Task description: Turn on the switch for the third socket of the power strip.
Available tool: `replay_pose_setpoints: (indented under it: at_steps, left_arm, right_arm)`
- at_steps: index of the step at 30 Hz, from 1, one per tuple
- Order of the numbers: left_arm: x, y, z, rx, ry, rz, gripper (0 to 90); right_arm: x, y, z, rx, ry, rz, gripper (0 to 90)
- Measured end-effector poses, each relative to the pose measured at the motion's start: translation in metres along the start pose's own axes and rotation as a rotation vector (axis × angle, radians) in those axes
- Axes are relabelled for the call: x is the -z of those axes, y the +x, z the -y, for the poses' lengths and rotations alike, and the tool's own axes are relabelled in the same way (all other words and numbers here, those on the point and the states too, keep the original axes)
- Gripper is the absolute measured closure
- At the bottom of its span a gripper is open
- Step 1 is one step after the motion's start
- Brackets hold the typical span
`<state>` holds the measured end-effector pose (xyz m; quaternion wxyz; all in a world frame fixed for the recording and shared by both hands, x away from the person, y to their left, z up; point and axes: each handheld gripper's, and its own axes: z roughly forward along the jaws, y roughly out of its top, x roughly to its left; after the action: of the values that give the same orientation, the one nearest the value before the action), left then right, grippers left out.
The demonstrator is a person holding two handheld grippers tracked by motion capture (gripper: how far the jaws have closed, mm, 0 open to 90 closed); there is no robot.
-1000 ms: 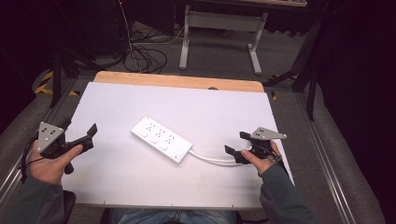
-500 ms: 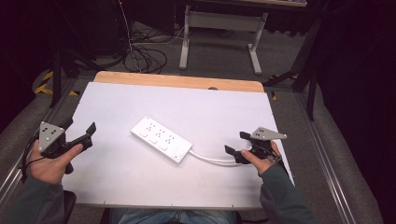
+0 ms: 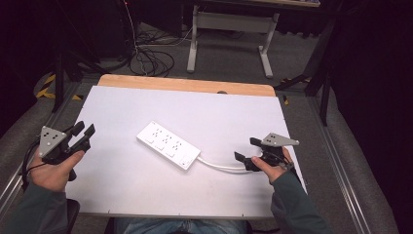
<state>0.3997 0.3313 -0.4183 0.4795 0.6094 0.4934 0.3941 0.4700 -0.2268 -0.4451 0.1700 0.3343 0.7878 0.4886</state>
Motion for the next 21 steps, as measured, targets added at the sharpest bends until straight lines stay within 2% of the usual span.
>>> replay_pose_setpoints:
  at_steps: [6, 7, 10, 21]
  left_arm:
    - [-0.0006, 0.0001, 0.0, -0.01, 0.003, 0.004, 70.2]
    - [-0.0003, -0.0001, -0.0003, -0.014, 0.009, 0.012, 76.2]
    - [-0.0007, 0.0002, -0.0002, -0.01, 0.011, 0.016, 81.2]
    - [-0.0035, -0.0022, -0.0014, -0.041, 0.017, 0.024, 89.7]
  right_arm:
    - [0.0003, -0.0002, 0.0001, -0.004, -0.001, 0.0, 13.7]
    - [0.0004, -0.0002, 0.0002, 0.0, 0.0, 0.001, 13.7]
    - [0.0004, 0.0001, 0.0001, -0.001, -0.002, 0.001, 13.7]
    - [0.0011, 0.0001, 0.0001, -0.002, -0.003, 0.002, 13.7]
